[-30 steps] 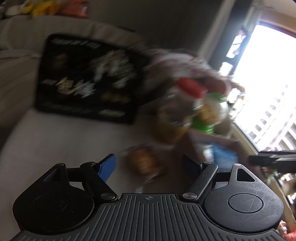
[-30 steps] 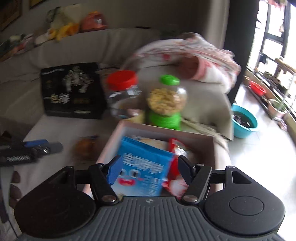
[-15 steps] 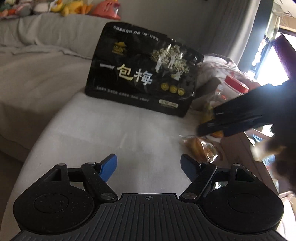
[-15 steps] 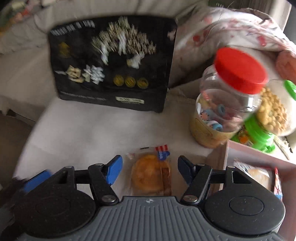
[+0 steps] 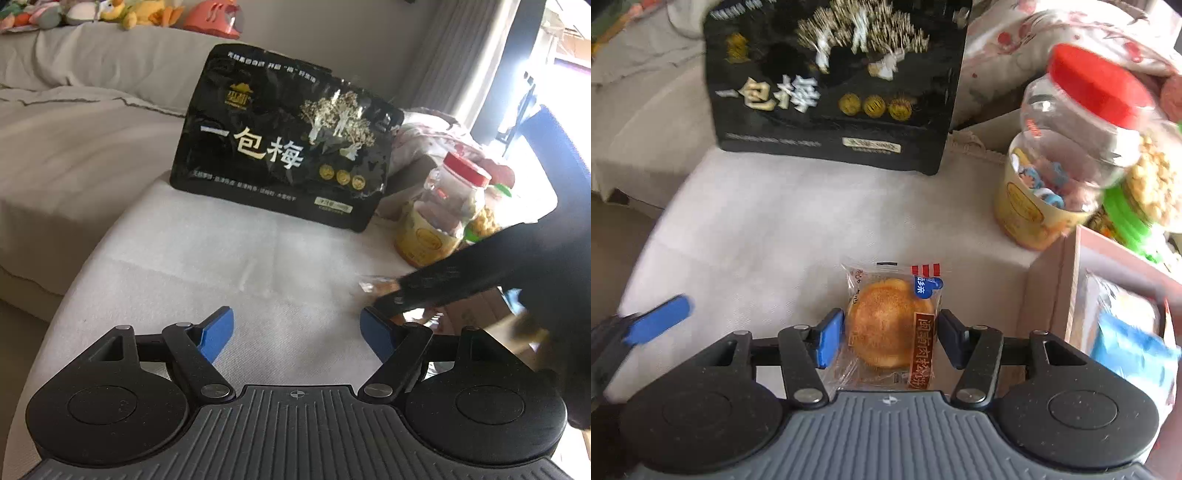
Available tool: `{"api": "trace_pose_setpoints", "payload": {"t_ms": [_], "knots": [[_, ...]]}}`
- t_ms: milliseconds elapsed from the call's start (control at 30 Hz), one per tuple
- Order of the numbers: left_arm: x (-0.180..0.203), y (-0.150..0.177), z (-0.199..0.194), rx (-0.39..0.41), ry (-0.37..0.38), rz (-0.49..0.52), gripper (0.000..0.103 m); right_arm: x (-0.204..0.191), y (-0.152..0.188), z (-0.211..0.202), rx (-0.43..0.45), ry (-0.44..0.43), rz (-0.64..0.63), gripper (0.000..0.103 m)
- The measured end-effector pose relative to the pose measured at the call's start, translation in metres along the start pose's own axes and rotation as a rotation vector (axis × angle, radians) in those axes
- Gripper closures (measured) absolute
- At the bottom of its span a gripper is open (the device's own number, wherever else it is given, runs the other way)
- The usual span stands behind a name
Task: Organize snacks
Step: 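Grasp the round bun packet with the right tool, then grasp the clear candy packet with left tool while right tool holds the bun packet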
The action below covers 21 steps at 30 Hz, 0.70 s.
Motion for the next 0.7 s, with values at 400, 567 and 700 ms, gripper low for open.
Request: {"api": "trace_pose_setpoints", "payload": {"t_ms": [400, 567, 700], "knots": [[0.018, -0.005, 0.013, -0.047, 0.181, 0.014, 0.046, 0.054, 0.143, -0.127, 0.197, -0.105, -0.049, 0.048], [0.047, -0.017, 0.043, -0.106, 0.243, 0.063, 0.046, 0.077, 0.213, -0.122, 0.137, -0.088, 0.017, 0.048], [0.068, -0.023, 0.07, -0.157, 0.251, 0.125, 0.047, 0.094, 0.236, -0.104, 0.15, 0.019, 0.114, 0.048]]}}
Point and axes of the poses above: each gripper's, at about its wrist camera, not at the fingertips, and z roughly the way its jaws point, x to its right, y to its underside, the point moved 1 cm from there along z, roughly the way its jaws point, and after that the axes turned 10 degrees about y, right-handed, at the moved point
